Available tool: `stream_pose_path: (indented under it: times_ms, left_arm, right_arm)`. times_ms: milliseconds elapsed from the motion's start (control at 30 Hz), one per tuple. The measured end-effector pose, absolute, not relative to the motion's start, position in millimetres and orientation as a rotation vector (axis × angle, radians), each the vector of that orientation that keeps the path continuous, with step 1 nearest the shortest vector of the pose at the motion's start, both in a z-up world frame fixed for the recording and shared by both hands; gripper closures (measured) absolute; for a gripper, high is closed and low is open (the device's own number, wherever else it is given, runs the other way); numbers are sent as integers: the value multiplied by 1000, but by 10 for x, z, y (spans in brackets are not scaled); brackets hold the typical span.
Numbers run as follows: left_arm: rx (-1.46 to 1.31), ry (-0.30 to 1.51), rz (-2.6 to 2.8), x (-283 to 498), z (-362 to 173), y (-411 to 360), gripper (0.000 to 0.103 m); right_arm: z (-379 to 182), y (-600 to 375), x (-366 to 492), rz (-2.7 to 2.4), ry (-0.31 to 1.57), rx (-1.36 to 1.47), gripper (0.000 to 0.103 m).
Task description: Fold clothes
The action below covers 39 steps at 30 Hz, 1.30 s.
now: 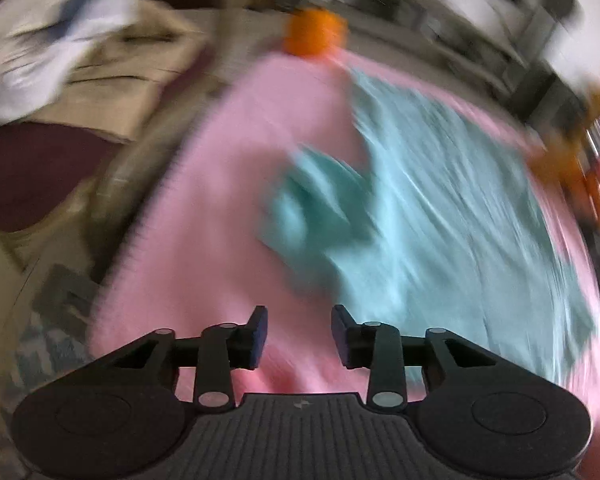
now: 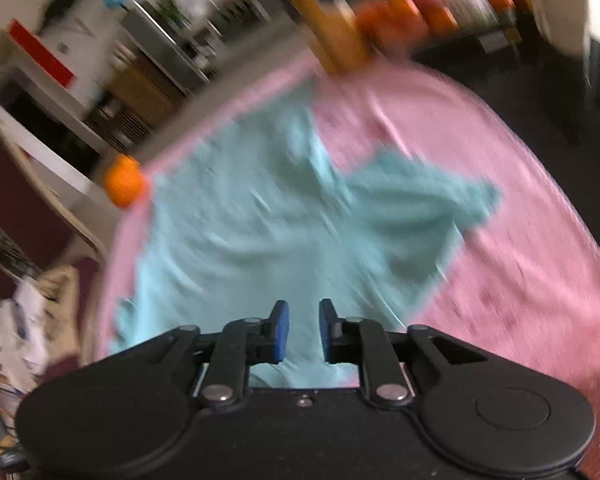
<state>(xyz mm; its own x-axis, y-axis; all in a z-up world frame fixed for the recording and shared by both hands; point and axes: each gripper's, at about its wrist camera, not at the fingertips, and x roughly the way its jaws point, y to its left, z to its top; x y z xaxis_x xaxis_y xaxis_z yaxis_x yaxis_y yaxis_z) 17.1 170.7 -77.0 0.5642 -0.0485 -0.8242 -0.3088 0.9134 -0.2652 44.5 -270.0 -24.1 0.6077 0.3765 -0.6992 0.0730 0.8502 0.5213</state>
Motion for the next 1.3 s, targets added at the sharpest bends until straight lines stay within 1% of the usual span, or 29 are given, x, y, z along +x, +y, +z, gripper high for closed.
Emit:
stream_pose_path:
  times_ms: [33,100,167,233,333,467,667,833,967,1000,1067,1100,1133,1167,1200,1233,1300]
  left_arm:
    - [-453,952,182,217,-777,1834,65]
    - [-545,923,229,308,-791,2089,61]
    - [-627,902,270,409,-823,2312,61]
    - [-667,926,268,515,-935,2346,61]
    - [-743,950,226,607,-1071,2351,60]
    - [-850,939,183,583,-1166,2355,56]
    - [-1016,944,72,512,-1254,2344,58]
    - [-998,965,66,636,-1330,2295,58]
    - [-1014,897,110,651,-1328,2340,59]
    - [-1018,878,123,648,-1323,2352,61]
    - [-1024,839,149,641,-1313,2374,73]
    - [-1028,820,162,637,-1308,2386,77]
    - [-1028,804,174,631,-1301,2395,85]
    - [-1023,792,182,620,-1289,2401,91]
    - [-1005,781,198,603,-1265,2399,92]
    - [-965,769,226,575,-1223,2385,101]
    - [-884,745,281,521,-1138,2357,103]
  right_arm:
    - [-143,-2661,458,203,878,551,80]
    - [25,-2577,496,236,818,565,78]
    - [126,-2449,546,258,774,559,77]
    - [164,-2316,560,268,758,535,77]
    - [161,-2198,567,283,771,507,77]
    - [157,-2149,558,273,778,482,75]
    - [90,-2074,523,266,800,476,74]
    - [52,-2056,524,267,812,462,73]
    - [32,-2054,530,273,814,465,73]
    - [28,-2050,532,275,816,465,73]
    - [18,-2047,528,279,818,466,73]
    - [15,-2046,527,281,818,467,73]
    - [13,-2049,528,281,818,467,72]
    - [9,-2053,528,281,819,468,72]
    - [7,-2060,530,281,820,470,72]
    - [6,-2069,533,280,820,473,72]
    - [5,-2083,527,279,820,478,72]
